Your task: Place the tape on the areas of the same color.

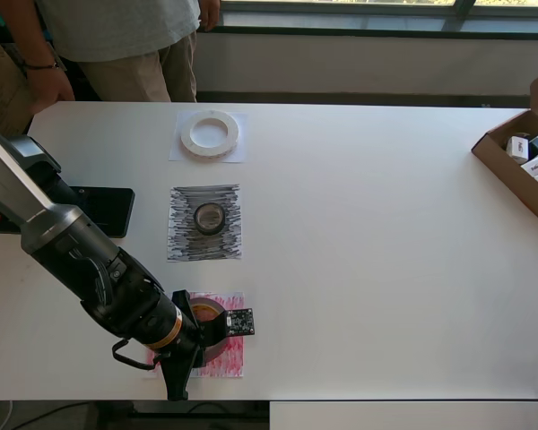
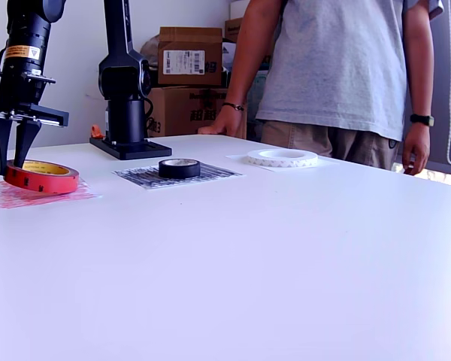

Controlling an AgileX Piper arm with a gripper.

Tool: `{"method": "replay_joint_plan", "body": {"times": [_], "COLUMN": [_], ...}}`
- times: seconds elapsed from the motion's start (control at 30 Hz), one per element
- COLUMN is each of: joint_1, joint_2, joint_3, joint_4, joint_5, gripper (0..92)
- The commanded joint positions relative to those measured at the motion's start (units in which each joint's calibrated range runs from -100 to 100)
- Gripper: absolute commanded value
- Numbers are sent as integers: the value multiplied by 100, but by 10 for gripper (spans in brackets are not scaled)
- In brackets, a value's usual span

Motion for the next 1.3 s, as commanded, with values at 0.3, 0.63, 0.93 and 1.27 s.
{"method": "replay_joint_plan", "body": {"times": [0.3, 0.63, 0.93, 1.27], "joint_1": [-4, 4, 4, 549], "joint_2": [-44, -44, -128, -1840], "joint_3": [7, 16, -2, -2], "joint_4": [53, 44, 61, 282], "joint_5": [-47, -63, -218, 52], "gripper": [9, 465, 461, 461]}}
